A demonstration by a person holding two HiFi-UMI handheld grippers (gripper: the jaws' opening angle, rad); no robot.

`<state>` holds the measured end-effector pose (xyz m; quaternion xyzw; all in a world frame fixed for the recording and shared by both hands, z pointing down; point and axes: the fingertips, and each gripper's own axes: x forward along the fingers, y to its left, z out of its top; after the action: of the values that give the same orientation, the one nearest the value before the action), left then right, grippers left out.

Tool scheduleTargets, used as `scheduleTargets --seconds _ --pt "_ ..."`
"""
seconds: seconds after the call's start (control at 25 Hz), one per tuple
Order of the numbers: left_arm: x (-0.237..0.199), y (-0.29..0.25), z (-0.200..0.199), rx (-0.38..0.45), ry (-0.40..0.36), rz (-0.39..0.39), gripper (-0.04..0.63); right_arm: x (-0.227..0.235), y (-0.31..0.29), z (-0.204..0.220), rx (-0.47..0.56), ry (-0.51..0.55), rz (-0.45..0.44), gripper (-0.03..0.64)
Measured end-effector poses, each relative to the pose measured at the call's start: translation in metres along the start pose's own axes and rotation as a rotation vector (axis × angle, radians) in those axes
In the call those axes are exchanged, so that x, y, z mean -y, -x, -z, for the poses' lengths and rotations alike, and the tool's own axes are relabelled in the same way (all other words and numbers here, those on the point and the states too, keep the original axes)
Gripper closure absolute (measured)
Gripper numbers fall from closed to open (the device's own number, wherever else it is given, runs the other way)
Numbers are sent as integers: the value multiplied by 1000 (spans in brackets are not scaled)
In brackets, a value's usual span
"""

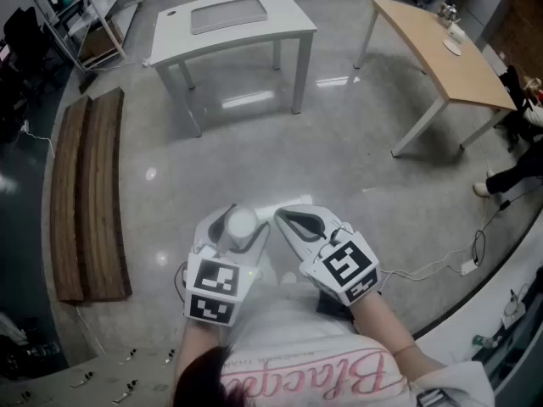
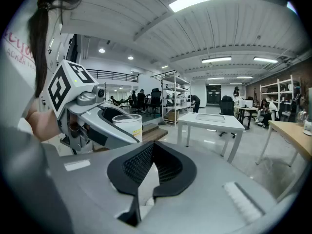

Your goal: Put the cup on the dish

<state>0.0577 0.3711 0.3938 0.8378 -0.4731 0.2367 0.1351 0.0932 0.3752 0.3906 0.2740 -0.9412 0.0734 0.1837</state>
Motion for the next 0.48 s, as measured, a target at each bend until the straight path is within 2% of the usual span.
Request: scheduleTargets --seconds 0.48 --pt "-26 -21 2 -33 23 33 336 16 -30 -7 -6 -18 -16 615"
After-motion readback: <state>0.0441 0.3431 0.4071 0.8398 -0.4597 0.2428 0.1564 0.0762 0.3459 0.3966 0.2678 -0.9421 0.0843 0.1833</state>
